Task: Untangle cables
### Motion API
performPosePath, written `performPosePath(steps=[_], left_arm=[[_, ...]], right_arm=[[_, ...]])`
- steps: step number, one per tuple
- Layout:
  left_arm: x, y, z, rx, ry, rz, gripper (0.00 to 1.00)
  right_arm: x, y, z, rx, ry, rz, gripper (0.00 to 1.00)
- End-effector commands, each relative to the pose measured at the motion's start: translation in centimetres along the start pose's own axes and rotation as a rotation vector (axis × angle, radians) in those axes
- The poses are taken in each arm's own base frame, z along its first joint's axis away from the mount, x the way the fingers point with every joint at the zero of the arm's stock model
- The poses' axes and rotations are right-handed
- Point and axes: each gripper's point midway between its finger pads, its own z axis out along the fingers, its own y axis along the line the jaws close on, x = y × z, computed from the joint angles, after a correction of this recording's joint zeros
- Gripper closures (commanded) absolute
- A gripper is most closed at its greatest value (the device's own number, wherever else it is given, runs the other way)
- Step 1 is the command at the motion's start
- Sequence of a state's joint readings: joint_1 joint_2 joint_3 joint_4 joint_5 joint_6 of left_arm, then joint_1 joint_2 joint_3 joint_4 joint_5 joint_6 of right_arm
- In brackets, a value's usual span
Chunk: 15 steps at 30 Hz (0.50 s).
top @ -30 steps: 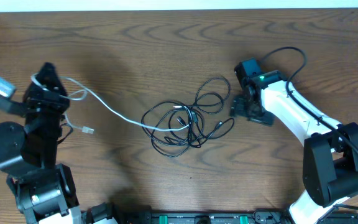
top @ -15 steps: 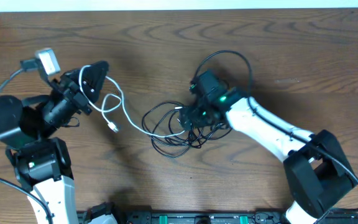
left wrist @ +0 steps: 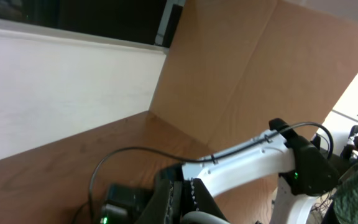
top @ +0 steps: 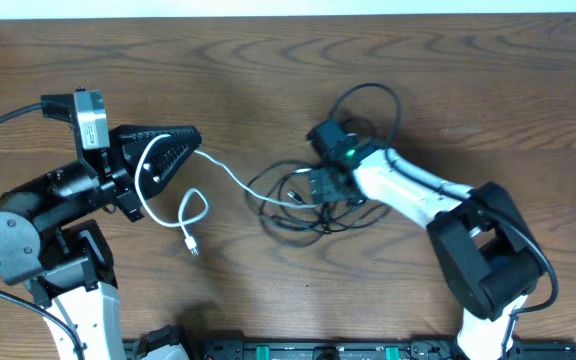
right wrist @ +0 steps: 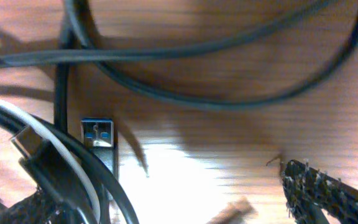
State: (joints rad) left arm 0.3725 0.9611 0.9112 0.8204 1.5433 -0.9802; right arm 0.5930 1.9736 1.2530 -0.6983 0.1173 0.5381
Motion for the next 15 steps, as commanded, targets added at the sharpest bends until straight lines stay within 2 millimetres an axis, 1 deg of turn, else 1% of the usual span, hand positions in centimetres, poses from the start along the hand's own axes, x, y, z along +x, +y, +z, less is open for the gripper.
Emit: performPosePath(steps=[1, 2, 5, 6, 8, 11, 13, 15], left_arm=[[-0.9, -0.4, -0.1, -0.009, -0.016, -0.021, 0.92], [-1.1, -0.1, -0.1, -0.017, -0.026, -0.026, 0.92], [-1.3, 0.9, -0.5, -0.043, -0.045, -0.041, 0.92], [-1.4, 1.6, -0.8, -0.058, -0.05, -0.054, 0.92], [-1.4, 2.7, -1.2, -0.076, -0.056, -0.077, 0.92], [-1.2, 4.2, -1.5, -0.095, -0.062, -0.124, 0.92], [-1.1, 5.1, -1.7, -0.1, -0.063, -0.148, 0.92], [-0.8, 6.1, -1.7, -0.102, -0.063, -0.176, 0.92]], right_arm=[[0.4, -7.9, 1.8, 0.249, 0.043, 0.123, 0.01], [0.4, -9.4, 1.5, 0.282, 0.049, 0.146, 0.01], [0.3, -13.0, 0.6, 0.347, 0.068, 0.209, 0.01], [0.1, -14.7, 0.0, 0.356, 0.072, 0.254, 0.01], [-0.3, -16.0, -0.8, 0.317, 0.076, 0.308, 0.01], [-1.1, -15.8, -2.3, 0.185, 0.068, 0.3, 0.01], [-2.0, -15.3, -3.9, 0.092, 0.03, 0.277, 0.04], [-3.1, -14.6, -6.1, 0.001, -0.031, 0.248, 0.07]])
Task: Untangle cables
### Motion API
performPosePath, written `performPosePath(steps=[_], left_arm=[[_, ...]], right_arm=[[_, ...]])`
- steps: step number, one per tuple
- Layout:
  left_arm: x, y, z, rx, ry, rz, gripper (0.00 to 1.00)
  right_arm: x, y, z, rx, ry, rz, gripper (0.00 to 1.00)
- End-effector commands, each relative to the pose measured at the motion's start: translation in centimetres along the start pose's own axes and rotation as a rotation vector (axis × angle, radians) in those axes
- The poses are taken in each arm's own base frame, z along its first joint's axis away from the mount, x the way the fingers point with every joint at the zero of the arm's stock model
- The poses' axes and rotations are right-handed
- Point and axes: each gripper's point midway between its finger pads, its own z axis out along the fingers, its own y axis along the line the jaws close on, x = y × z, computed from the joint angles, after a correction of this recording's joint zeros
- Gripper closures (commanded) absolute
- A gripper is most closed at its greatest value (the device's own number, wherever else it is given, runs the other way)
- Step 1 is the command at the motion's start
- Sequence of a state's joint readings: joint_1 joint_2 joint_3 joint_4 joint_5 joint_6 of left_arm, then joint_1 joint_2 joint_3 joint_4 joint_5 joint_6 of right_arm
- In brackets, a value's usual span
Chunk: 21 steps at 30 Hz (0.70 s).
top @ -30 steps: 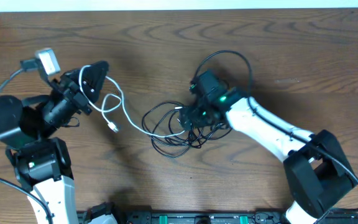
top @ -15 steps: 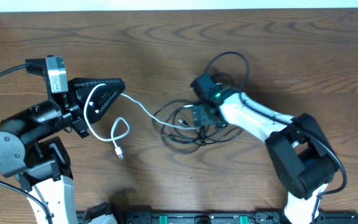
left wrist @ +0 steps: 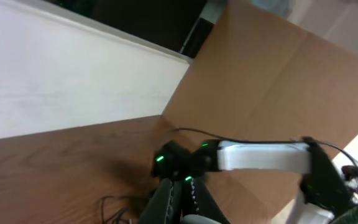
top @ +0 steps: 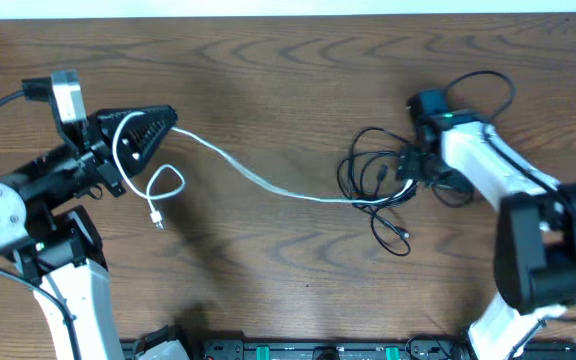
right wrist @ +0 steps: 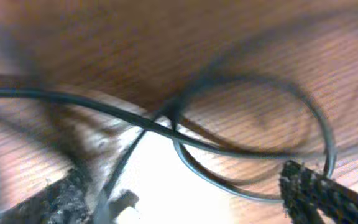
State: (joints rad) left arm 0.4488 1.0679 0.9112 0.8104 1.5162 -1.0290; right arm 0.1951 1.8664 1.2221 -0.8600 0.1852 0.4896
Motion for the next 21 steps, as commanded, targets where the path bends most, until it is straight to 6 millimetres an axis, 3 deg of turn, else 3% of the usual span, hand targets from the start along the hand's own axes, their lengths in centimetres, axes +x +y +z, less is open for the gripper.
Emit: performPosePath(steps=[1, 6, 9, 11, 16, 21], left_arm=[[-0.7, 1.1, -0.1, -0.011, -0.011, -0.027, 0.92], [-0.2, 3.7, 0.0, -0.023, -0.007, -0.137, 0.92], [0.2, 6.0, 0.0, -0.054, -0.028, -0.261, 0.92], [0.4, 7.6, 0.0, -0.088, -0.054, -0.352, 0.92], [0.9, 10.2, -0.2, -0.159, -0.103, -0.499, 0.92], [1.2, 10.5, -0.3, -0.17, -0.105, -0.541, 0.92]], right_arm=[[-1.3, 1.7, -5.5, -0.213, -0.103, -0.089, 0.07], [-1.6, 2.7, -12.0, -0.376, -0.244, -0.131, 0.06], [-0.2, 5.2, -16.4, -0.557, -0.315, -0.268, 0.05], [1.0, 7.0, -18.3, -0.653, -0.343, -0.399, 0.04], [5.5, 11.4, -19.7, -0.82, -0.334, -0.726, 0.02], [10.4, 15.7, -18.4, -0.895, -0.319, -1.026, 0.01]])
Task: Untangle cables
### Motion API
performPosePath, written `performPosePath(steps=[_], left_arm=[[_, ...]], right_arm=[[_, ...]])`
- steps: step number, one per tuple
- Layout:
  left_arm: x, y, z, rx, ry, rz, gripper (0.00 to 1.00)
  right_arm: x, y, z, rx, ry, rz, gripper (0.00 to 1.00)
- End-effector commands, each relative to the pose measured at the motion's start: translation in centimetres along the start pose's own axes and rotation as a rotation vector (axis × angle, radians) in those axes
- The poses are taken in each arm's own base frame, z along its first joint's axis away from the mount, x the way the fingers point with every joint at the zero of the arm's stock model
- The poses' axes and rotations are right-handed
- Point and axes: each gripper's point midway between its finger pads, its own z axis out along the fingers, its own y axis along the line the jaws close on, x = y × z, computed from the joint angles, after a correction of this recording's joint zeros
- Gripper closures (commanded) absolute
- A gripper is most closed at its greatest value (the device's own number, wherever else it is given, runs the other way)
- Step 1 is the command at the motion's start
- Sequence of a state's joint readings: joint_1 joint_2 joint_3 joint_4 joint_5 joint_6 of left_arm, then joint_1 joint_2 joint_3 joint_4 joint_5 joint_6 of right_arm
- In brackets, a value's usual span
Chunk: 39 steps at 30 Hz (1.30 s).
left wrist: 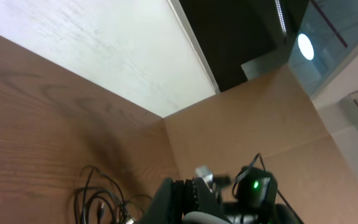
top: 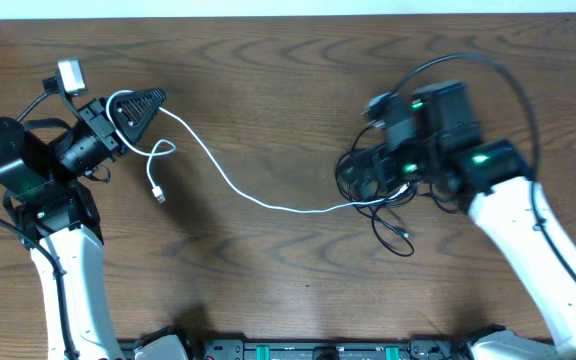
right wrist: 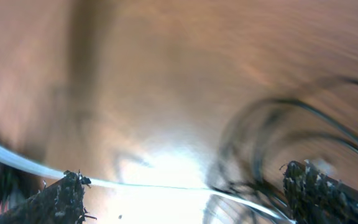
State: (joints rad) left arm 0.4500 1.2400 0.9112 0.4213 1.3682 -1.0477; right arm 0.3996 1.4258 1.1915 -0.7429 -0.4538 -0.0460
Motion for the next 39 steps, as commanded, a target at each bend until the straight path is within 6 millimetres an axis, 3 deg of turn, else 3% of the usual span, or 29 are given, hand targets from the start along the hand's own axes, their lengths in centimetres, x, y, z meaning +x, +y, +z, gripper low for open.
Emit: performPosePath(steps=[1, 9, 15, 19, 23, 25, 27, 31, 39], left_arm=[[-0.7, -0.8, -0.1, -0.005, -0.025, 0.028, 0.92], [-0.7, -0.7, -0.1, -0.003, -0.022, 0.028, 0.92], [-0.6, -0.8, -0.1, -0.001, -0.018, 0.049, 0.92], [-0.6, -0.8, -0.1, -0.002, -0.018, 0.059, 0.92], [-0.6, -0.8, -0.1, -0.001, -0.018, 0.058, 0.92], [-0.6, -0.8, -0.1, -0.001, -0.018, 0.058, 0.92], [-0.4, -0.8, 0.0, 0.001, -0.01, 0.052, 0.92], [0.8, -0.6, 1.0, 0.005, 0.034, -0.006, 0.92], [3.8, -0.1, 2.9, 0.006, 0.137, -0.123, 0.92]], right_arm=[[2.4, 4.4, 3.3, -0.176, 0.083, -0.237, 0.01], [4.4, 9.4, 6.2, -0.318, 0.157, -0.328, 0.05], [6.7, 11.8, 8.0, -0.397, 0.244, -0.325, 0.24], [7.8, 14.1, 8.1, -0.482, 0.277, -0.32, 0.47], [7.8, 15.4, 8.4, -0.489, 0.284, -0.275, 0.54], [7.6, 16.0, 8.5, -0.492, 0.28, -0.257, 0.52], [7.6, 16.3, 8.5, -0.495, 0.279, -0.25, 0.41], [7.6, 15.5, 9.0, -0.437, 0.285, -0.227, 0.36], [7.2, 13.9, 9.7, -0.333, 0.27, -0.244, 0.13]])
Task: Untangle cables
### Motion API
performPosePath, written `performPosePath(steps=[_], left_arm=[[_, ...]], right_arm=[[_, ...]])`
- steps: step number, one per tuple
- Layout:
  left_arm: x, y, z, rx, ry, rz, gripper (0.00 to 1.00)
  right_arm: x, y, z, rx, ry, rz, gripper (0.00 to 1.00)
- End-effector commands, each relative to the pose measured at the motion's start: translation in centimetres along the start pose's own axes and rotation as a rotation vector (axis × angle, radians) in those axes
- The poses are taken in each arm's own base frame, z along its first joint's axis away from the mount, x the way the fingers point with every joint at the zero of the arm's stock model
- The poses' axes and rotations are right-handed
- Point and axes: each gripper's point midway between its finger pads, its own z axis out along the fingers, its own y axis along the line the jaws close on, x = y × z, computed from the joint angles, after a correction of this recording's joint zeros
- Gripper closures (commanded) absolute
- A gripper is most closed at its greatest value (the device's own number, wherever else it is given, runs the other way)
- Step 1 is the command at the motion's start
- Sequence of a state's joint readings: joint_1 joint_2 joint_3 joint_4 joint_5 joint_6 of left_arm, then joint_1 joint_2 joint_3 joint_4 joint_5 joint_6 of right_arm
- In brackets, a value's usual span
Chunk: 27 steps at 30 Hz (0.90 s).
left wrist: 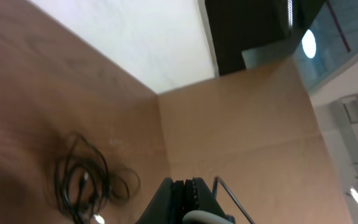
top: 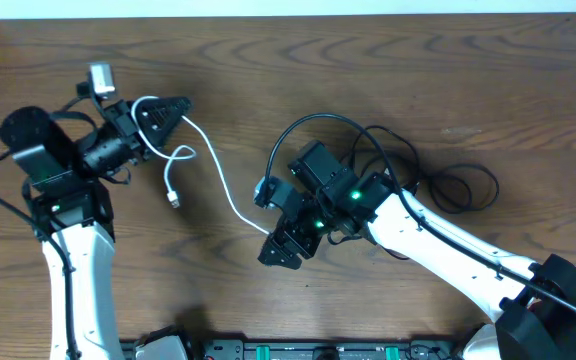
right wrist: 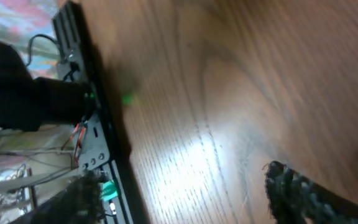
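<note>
A white cable (top: 216, 178) is held by my left gripper (top: 178, 105), shut on a loop of it at the table's left back. Its plug end (top: 174, 200) hangs free below, and its long run curves right toward my right gripper (top: 280, 245). That gripper stands open low over bare wood at mid-table, and its fingers (right wrist: 291, 186) have nothing between them. The black cable bundle (top: 408, 172) lies behind and partly under the right arm, with loops spreading back and right. In the left wrist view the jaws (left wrist: 184, 186) pinch the white cable (left wrist: 201, 217), with the black bundle (left wrist: 82, 180) far off.
A black rail with connectors (top: 298, 350) runs along the table's front edge and shows in the right wrist view (right wrist: 98, 143). Brown board walls (left wrist: 241, 124) stand beyond the table. The right arm's white link (top: 448, 250) crosses the front right of the table.
My right gripper has moved from over the black bundle at the right to mid-table, lower and to the left. The white cable, taut before, now lies slack. My left gripper shifted slightly right.
First my left gripper held the white cable and the right one was down in the black bundle at mid-table. Then the bundle lay further right with the white cable stretched between the arms. Now the right gripper is open at mid-table and the white cable is slack.
</note>
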State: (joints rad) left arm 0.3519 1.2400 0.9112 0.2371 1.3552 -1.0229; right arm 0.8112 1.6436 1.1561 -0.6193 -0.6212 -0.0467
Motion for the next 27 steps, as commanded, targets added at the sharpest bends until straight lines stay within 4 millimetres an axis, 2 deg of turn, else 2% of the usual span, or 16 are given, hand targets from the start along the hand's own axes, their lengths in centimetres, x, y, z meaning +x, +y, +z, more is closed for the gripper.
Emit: performPosePath(steps=[1, 5, 12, 18, 27], left_arm=[[1.2, -0.7, 1.0, 0.012, 0.052, 0.024, 0.92], [2.9, 0.2, 2.3, 0.0, 0.099, 0.005, 0.92], [5.0, 0.5, 3.6, -0.002, 0.167, -0.039, 0.92], [5.9, 0.5, 4.6, -0.01, 0.187, -0.042, 0.92], [8.2, -0.2, 6.3, 0.004, 0.26, -0.035, 0.92]], right_arm=[[-0.1, -1.0, 0.0, 0.068, -0.002, 0.002, 0.1], [-1.0, -1.6, 0.0, 0.108, -0.034, -0.027, 0.03], [-1.7, -2.1, -0.1, 0.133, -0.059, -0.041, 0.02], [-1.2, -3.1, -0.6, 0.154, -0.05, -0.001, 0.02], [0.9, -2.4, -0.2, 0.143, 0.035, 0.029, 0.01]])
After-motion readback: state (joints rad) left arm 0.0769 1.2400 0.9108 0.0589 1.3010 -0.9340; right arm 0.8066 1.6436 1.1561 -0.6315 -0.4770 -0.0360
